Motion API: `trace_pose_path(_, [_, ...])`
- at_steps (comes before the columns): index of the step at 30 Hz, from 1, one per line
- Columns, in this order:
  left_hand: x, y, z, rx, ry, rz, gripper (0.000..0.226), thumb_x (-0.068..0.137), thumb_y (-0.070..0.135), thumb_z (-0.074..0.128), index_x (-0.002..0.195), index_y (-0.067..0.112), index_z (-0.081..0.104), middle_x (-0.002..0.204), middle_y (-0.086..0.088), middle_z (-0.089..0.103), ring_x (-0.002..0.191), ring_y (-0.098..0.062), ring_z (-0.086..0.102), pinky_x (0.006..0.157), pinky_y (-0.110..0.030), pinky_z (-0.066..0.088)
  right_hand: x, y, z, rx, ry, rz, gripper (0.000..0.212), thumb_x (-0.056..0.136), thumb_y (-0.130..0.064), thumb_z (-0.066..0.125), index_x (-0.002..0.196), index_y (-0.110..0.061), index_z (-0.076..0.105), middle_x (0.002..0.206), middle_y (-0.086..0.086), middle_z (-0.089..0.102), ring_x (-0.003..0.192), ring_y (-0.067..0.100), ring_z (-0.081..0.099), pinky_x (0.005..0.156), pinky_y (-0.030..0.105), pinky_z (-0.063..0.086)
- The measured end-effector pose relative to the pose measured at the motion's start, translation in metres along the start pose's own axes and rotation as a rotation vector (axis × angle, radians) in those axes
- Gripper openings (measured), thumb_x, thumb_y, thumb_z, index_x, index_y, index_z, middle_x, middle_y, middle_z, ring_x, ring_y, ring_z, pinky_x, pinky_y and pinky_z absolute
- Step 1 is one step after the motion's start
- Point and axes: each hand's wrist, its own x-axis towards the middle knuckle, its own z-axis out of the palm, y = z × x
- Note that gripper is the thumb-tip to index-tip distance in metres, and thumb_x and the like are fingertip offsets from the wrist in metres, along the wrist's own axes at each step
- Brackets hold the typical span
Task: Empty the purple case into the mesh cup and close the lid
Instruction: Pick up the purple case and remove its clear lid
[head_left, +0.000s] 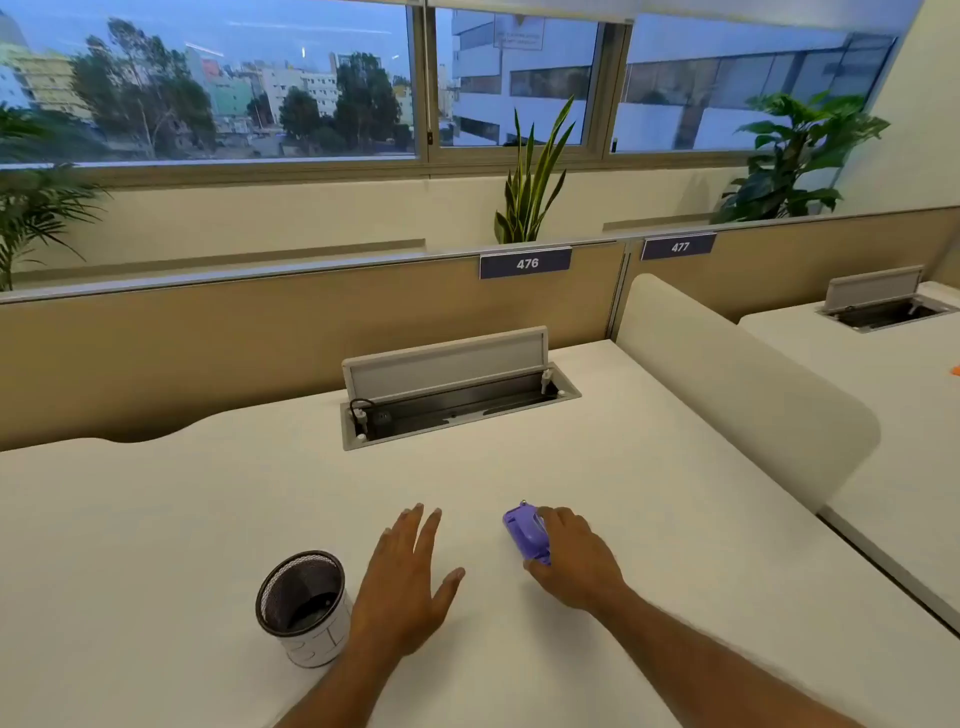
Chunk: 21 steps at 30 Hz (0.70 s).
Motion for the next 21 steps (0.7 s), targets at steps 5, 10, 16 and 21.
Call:
trace_pose_path(5, [-0.004,0.000,0.015,-0.010,0.019,0.002,0.077,0.087,0.066,0.027,0.151,0.031,0.001,0.163,0.004,0.001,0.149,-0.014,-0.001,0.117,-0.029,-0.003,0.009,-0.004,0.010,0.010,-0.022,0.082,0.069,0.084,-0.048,0.059,0.140,-0.021,0.028,0.128,0.003,0.050,0.114,0.023,0.049,0.087,0.036,0.049])
trace_pose_path(10, [-0.001,-0.003,0.018,0.021,0.011,0.027,0.076,0.088,0.065,0.026,0.151,0.030,0.001,0.163,0.003,0.001,0.149,-0.014,-0.001,0.118,-0.030,-0.004,0.017,-0.007,0.017,-0.070,0.008,0.098,0.063,0.086,-0.046,0.057,0.137,-0.019,0.032,0.120,0.003,0.053,0.108,0.022,0.050,0.081,0.034,0.050])
trace_pose_path(16, [-0.006,-0.006,0.023,0.015,0.008,0.015,0.076,0.088,0.065,0.025,0.151,0.030,0.002,0.163,0.004,0.003,0.149,-0.012,0.000,0.118,-0.029,-0.005,0.027,-0.013,0.015,-0.023,-0.022,0.135,0.063,0.074,-0.035,0.066,0.127,-0.022,0.038,0.111,0.004,0.057,0.099,0.022,0.052,0.077,0.032,0.048])
trace_pose_path(21, [-0.009,-0.009,0.024,-0.014,-0.018,-0.006,0.076,0.088,0.065,0.025,0.151,0.030,0.002,0.163,0.005,0.004,0.149,-0.011,0.000,0.119,-0.029,-0.005,0.029,-0.014,0.008,0.154,-0.032,0.187,0.071,0.062,-0.037,0.074,0.124,-0.023,0.041,0.099,0.001,0.058,0.090,0.021,0.055,0.070,0.030,0.047])
